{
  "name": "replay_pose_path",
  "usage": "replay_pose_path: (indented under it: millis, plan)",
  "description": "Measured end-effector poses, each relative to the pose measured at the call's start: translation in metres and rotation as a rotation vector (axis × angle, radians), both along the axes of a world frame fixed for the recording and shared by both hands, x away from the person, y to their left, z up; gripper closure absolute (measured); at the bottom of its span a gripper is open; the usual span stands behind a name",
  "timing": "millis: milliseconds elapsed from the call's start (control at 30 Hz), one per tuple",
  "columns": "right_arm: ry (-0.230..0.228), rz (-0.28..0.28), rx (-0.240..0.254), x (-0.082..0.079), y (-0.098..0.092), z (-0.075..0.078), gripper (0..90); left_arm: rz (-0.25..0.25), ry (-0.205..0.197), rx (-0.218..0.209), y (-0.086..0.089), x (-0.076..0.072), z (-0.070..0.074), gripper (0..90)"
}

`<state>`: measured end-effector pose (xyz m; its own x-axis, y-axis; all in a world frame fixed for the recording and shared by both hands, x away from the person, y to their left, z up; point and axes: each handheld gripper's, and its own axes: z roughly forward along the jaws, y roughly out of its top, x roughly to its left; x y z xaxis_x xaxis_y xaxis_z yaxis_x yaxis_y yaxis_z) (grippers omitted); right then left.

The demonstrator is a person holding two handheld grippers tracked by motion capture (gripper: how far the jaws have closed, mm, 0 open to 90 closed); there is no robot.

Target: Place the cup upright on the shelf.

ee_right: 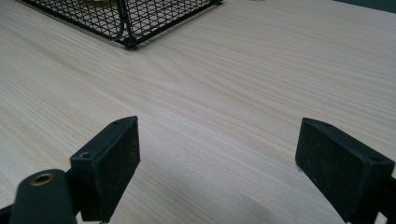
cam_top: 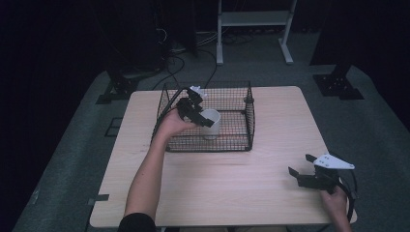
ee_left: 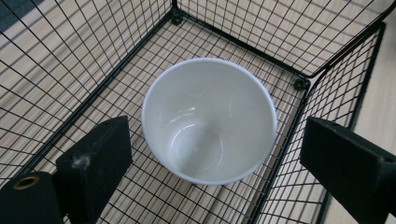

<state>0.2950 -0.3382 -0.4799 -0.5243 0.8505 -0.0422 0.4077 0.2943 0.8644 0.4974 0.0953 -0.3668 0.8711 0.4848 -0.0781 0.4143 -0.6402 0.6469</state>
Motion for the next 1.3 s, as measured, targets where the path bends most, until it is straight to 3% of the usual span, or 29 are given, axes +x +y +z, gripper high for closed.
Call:
replay_pose_path:
  millis: [767, 967, 1300]
  plan:
    - [0.0, 0.0, -0.002, 0.0, 0.0, 0.0, 13.1, 0.008, -0.072, -0.012, 0.014, -0.022, 0.018, 8.4]
    - [0.001, -0.001, -0.003, 0.0, 0.0, 0.0, 13.1, -0.005, -0.106, -0.026, 0.014, -0.034, 0.03, 8.4]
    - [0.001, -0.002, -0.006, 0.0, 0.001, 0.0, 13.1, 0.007, -0.134, -0.064, 0.021, -0.049, 0.03, 8.4]
